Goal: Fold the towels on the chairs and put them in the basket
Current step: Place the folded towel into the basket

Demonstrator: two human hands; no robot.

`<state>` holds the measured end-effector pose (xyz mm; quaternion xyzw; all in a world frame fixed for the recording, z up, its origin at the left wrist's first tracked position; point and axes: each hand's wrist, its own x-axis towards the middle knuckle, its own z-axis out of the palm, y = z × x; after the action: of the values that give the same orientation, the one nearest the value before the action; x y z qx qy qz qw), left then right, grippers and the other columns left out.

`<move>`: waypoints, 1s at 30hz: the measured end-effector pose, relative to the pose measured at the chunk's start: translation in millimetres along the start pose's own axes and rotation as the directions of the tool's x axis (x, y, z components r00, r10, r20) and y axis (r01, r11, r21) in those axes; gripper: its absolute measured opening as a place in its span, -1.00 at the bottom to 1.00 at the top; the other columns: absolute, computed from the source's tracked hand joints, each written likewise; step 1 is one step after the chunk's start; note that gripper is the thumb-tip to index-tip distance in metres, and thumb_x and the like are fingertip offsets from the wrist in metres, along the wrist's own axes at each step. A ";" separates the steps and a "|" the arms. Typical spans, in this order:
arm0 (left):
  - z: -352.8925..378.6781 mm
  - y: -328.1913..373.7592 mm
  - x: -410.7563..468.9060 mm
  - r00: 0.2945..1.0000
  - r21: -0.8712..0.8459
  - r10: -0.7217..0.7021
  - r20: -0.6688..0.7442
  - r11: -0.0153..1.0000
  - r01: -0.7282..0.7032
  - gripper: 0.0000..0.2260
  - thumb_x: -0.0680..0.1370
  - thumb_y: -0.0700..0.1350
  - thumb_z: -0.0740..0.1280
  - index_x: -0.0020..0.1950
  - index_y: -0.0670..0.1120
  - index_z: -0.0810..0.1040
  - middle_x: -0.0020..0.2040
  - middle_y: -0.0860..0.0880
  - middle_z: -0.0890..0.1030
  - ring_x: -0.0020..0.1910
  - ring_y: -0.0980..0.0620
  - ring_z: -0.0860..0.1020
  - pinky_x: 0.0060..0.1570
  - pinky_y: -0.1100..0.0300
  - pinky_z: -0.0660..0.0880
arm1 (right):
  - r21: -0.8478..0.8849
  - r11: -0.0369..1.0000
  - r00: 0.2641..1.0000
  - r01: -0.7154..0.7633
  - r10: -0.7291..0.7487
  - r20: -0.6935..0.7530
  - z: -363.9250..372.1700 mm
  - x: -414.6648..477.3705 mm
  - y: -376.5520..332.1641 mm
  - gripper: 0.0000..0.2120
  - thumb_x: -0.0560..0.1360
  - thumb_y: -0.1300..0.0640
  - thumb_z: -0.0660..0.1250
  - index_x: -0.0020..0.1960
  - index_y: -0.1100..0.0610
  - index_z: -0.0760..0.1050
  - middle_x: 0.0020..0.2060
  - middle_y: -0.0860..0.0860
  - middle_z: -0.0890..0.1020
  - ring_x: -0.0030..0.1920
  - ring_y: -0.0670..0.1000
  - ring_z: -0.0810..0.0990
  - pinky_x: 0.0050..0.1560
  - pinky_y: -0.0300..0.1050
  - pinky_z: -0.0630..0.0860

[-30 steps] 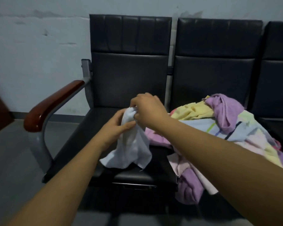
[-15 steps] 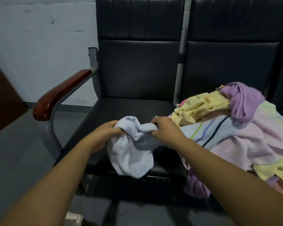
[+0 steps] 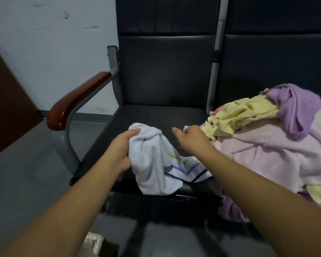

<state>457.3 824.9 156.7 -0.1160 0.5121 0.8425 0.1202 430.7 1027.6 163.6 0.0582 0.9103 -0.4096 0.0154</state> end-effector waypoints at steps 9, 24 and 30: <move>15.6 -3.9 -4.3 0.981 0.040 -0.065 0.185 0.997 0.059 -0.60 0.53 -0.21 0.37 0.37 -0.17 0.54 0.25 -0.28 0.60 0.18 -0.22 0.60 0.23 -0.08 0.55 | 0.762 0.347 0.815 -0.546 0.010 0.579 -0.3 -1.3 11.9 -0.76 0.59 0.02 0.32 0.04 0.22 0.56 -0.22 0.10 0.62 -0.27 0.05 0.62 -0.07 -0.05 0.55; -32.5 10.1 11.9 0.809 0.415 0.386 -0.444 0.889 -0.196 -0.83 0.47 -0.29 0.26 0.03 -0.20 0.54 -0.06 -0.14 0.61 -0.01 -0.12 0.59 -0.11 0.11 0.52 | 0.588 0.805 0.981 -0.077 -0.046 0.190 -17.4 9.9 32.5 -0.81 0.45 0.44 0.40 -0.03 0.21 0.64 -0.15 0.15 0.70 -0.08 0.14 0.65 0.07 0.15 0.59; -33.8 14.0 4.8 0.880 0.517 0.390 -0.270 0.830 -0.209 -0.87 0.59 -0.19 0.29 0.09 -0.10 0.61 0.07 -0.13 0.66 0.11 -0.10 0.61 0.15 -0.02 0.55 | 0.333 0.940 0.994 -0.069 0.035 0.108 -16.4 11.2 38.0 -0.82 0.58 0.15 0.36 -0.08 0.29 0.56 -0.25 0.19 0.56 -0.26 0.14 0.52 -0.21 0.05 0.53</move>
<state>450.7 789.0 151.8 -0.1540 0.7268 0.6635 -0.0884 424.4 1065.9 145.4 0.0634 0.8231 -0.5609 0.0619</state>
